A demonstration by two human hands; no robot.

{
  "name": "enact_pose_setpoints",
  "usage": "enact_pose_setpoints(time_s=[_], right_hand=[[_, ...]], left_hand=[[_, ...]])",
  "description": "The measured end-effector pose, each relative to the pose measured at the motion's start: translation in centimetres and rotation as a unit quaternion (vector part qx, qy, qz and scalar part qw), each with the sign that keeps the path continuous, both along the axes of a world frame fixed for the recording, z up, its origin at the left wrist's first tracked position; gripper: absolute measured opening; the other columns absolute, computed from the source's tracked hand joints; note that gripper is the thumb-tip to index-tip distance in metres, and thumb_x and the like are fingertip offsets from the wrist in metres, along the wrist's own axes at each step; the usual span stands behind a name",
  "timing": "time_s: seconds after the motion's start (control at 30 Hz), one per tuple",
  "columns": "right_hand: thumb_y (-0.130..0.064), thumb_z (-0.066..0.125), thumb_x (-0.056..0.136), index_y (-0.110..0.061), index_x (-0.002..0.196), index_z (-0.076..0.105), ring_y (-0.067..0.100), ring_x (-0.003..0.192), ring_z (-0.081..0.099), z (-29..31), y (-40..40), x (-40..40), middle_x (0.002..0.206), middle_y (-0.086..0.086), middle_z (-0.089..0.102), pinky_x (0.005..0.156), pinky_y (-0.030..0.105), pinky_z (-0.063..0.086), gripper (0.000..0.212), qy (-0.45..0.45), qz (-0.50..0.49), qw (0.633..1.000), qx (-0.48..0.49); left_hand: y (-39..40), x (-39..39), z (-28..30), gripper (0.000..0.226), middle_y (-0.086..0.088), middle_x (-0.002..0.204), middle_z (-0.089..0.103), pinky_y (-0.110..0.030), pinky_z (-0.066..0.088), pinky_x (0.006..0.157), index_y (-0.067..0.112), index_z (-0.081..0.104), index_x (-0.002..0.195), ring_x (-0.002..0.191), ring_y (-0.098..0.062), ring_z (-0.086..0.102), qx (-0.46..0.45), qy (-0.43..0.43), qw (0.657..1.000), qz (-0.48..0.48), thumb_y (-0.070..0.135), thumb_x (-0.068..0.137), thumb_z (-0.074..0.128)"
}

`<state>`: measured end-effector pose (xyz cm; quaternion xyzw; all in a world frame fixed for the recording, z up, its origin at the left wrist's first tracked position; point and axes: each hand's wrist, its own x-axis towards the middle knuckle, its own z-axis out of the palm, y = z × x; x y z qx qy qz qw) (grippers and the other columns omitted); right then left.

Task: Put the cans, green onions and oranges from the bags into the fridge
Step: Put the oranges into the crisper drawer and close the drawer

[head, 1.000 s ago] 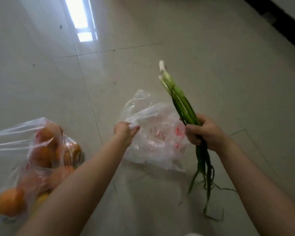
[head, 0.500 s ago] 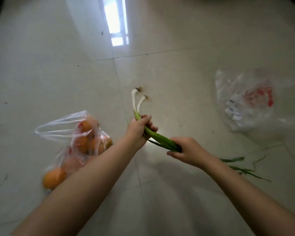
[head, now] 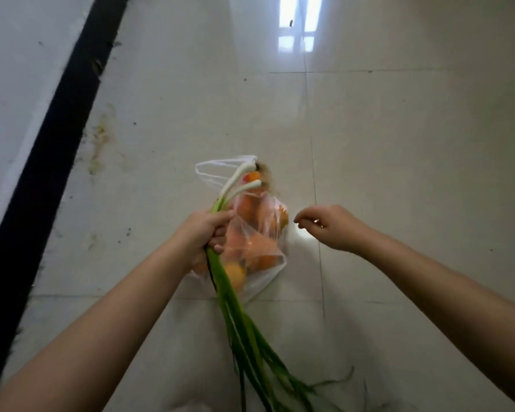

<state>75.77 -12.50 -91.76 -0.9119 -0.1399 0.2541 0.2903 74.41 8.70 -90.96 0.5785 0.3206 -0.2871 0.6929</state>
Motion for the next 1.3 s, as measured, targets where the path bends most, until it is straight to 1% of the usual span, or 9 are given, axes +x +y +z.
enact_pose_setpoints(time_s=[0.2,0.37,0.53,0.7,0.83,1.0,1.1,1.2,1.3], right_hand=[[-0.011,0.051,0.09,-0.013,0.131,0.048,0.02,0.131,0.041,-2.0,6.6,-0.6,0.141,0.004,0.047,0.111,0.031,0.032,0.042,-0.045,0.22,0.97,-0.091],[-0.008,0.044,0.093,-0.011,0.123,0.052,0.018,0.111,0.052,-1.8,7.5,-0.8,0.125,0.01,0.056,0.094,0.028,0.043,0.031,0.156,0.113,0.981,0.012],[-0.001,0.042,0.093,-0.018,0.126,0.054,0.011,0.113,0.049,-1.4,5.9,-0.8,0.129,0.004,0.055,0.097,0.021,0.038,0.038,0.187,0.156,0.97,0.029],[-0.024,0.045,0.094,-0.018,0.127,0.051,0.018,0.126,0.045,-2.1,7.0,-0.6,0.132,0.001,0.054,0.108,0.033,0.034,0.035,-0.002,0.259,0.96,-0.106],[-0.029,0.042,0.095,-0.018,0.118,0.056,0.025,0.115,0.053,-2.8,7.9,0.2,0.117,0.003,0.062,0.102,0.039,0.037,0.029,-0.099,0.276,0.918,-0.266],[-0.021,0.047,0.093,-0.016,0.106,0.06,0.023,0.104,0.059,-3.3,6.7,-0.4,0.109,0.002,0.064,0.1,0.036,0.036,0.019,-0.032,0.288,0.863,-0.414],[-0.016,0.043,0.093,-0.018,0.112,0.058,0.02,0.108,0.057,-3.4,5.3,-1.1,0.114,0.0,0.062,0.093,0.029,0.036,0.023,0.021,0.261,0.849,-0.459],[-0.011,0.046,0.09,-0.017,0.109,0.061,0.02,0.087,0.056,-3.7,4.0,-2.2,0.094,0.0,0.06,0.074,0.027,0.038,0.025,0.021,0.239,0.878,-0.414],[-0.014,0.075,0.066,-0.015,0.085,0.07,0.019,0.071,0.067,-3.4,4.5,-3.0,0.079,0.002,0.071,0.06,0.024,0.054,0.02,-0.178,0.225,0.937,-0.198]], left_hand=[[3.4,-2.5,-2.9,0.033,0.0,0.058,0.044,-0.029,0.042,0.057,0.017,0.043,0.061,0.056,-0.02,0.046,0.35,-0.121,0.926,-0.075,0.01,0.081,0.068],[2.9,-2.3,-4.7,0.041,-0.007,0.1,0.068,-0.036,0.054,0.087,0.005,0.058,0.108,0.092,-0.022,0.065,0.25,-0.107,0.959,-0.078,0.019,0.074,0.077],[1.8,-1.8,-6.0,0.031,-0.001,0.072,0.058,-0.017,0.047,0.053,0.006,0.057,0.106,0.062,-0.012,0.056,0.252,-0.082,0.963,-0.051,0.001,0.077,0.068],[3.6,-2.2,-5.4,0.028,-0.012,0.094,0.066,-0.038,0.055,0.079,0.007,0.059,0.105,0.088,-0.028,0.064,0.268,-0.073,0.958,-0.072,0.007,0.078,0.069],[4.8,-2.5,-4.3,0.023,0.002,0.073,0.055,-0.02,0.046,0.058,0.014,0.053,0.086,0.068,-0.013,0.054,0.26,-0.082,0.953,-0.132,-0.001,0.078,0.068],[4.4,-2.8,-3.6,0.02,0.005,0.066,0.043,-0.037,0.049,0.079,0.007,0.053,0.092,0.072,-0.016,0.047,0.319,-0.083,0.928,-0.174,-0.001,0.078,0.066],[4.4,-3.0,-3.6,0.022,0.006,0.064,0.043,-0.029,0.042,0.07,0.011,0.051,0.083,0.069,-0.016,0.045,0.329,-0.088,0.921,-0.191,0.004,0.075,0.071],[4.7,-3.1,-4.0,0.037,0.006,0.061,0.043,-0.026,0.037,0.058,0.021,0.04,0.063,0.062,-0.015,0.043,0.337,-0.088,0.916,-0.197,0.005,0.075,0.072],[4.7,-3.1,-4.4,0.042,0.004,0.061,0.043,-0.028,0.037,0.065,0.025,0.038,0.06,0.063,-0.018,0.045,0.345,-0.085,0.916,-0.187,0.0,0.076,0.068]])
